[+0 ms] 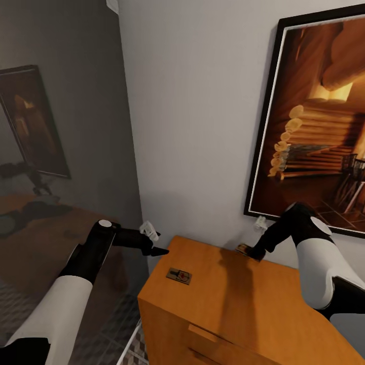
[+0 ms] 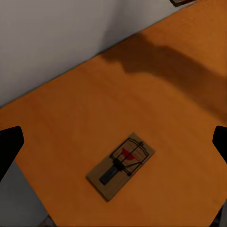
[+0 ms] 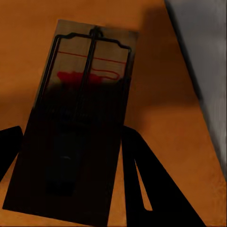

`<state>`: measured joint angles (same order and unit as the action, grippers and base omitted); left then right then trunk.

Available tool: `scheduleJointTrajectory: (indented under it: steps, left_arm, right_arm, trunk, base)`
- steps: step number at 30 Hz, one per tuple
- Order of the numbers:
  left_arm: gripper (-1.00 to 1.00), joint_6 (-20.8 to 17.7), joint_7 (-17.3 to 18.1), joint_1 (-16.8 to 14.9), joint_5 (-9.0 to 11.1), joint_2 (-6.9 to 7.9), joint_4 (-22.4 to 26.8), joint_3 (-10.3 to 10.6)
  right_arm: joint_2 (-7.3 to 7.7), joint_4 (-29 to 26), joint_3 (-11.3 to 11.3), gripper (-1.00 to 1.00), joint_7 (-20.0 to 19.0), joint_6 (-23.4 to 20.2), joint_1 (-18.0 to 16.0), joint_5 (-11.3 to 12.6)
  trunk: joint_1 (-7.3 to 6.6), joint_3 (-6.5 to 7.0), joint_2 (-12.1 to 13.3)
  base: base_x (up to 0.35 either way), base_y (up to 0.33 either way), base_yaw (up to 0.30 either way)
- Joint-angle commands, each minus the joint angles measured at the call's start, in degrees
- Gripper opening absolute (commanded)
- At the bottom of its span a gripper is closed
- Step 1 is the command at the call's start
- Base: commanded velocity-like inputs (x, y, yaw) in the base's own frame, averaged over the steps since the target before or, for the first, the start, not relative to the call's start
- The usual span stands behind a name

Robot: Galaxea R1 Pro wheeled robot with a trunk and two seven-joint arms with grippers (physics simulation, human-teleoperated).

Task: Take the four mousetraps from the cabinet in the bathroom and place them on the bathroom floor. Make sure all four end up on the same floor surface, and ensure that at least two of them are either under or directly next to the same bathroom sink.

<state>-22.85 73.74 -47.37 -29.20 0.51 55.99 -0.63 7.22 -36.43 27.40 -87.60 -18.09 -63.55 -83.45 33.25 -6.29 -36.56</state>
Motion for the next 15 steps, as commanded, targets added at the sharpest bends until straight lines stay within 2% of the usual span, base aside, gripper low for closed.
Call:
scheduleJointTrajectory:
  steps: [1,5,7,9,13,15]
  left_arm:
    - [1.0,0.0,-0.1,0.0,0.0,-0.05,0.0,0.0]
    - [1.0,0.0,-0.7,0.0,0.0,-0.33,0.0,0.0]
    - [1.0,0.0,-0.8,0.0,0.0,-0.38,0.0,0.0]
    - [1.0,0.0,-0.8,0.0,0.0,-0.4,0.0,0.0]
    - [1.0,0.0,-0.9,0.0,0.0,-0.42,0.0,0.0]
    - [1.0,0.0,-0.9,0.0,0.0,-0.42,0.0,0.0]
  right_arm:
    - [0.03,-0.4,0.0,-1.0,-0.3,-0.4,0.0,0.0]
    - [0.0,-0.7,0.1,-1.0,-0.8,-0.5,0.0,-0.2]
    - [-0.3,1.6,0.1,-1.0,-0.8,-0.8,0.2,-0.3]
    - [-1.25,6.2,0.0,-1.0,-0.8,-1.3,0.4,-0.3]
    - [-3.22,11.8,0.0,-1.0,-0.8,-2.1,0.5,-0.5]
    - [-3.67,13.9,0.0,-1.0,-0.8,-2.2,0.5,-0.6]
  trunk:
    - [0.0,0.0,0.0]
    - [0.0,0.0,0.0]
    - [0.0,0.0,0.0]
    - [0.0,0.0,0.0]
    - [0.0,0.0,0.0]
    - [0.0,0.0,0.0]
  base:
    - [0.0,0.0,0.0]
    - [0.0,0.0,0.0]
    - [0.0,0.0,0.0]
    - [0.0,0.0,0.0]
    - [0.0,0.0,0.0]
    - [0.0,0.0,0.0]
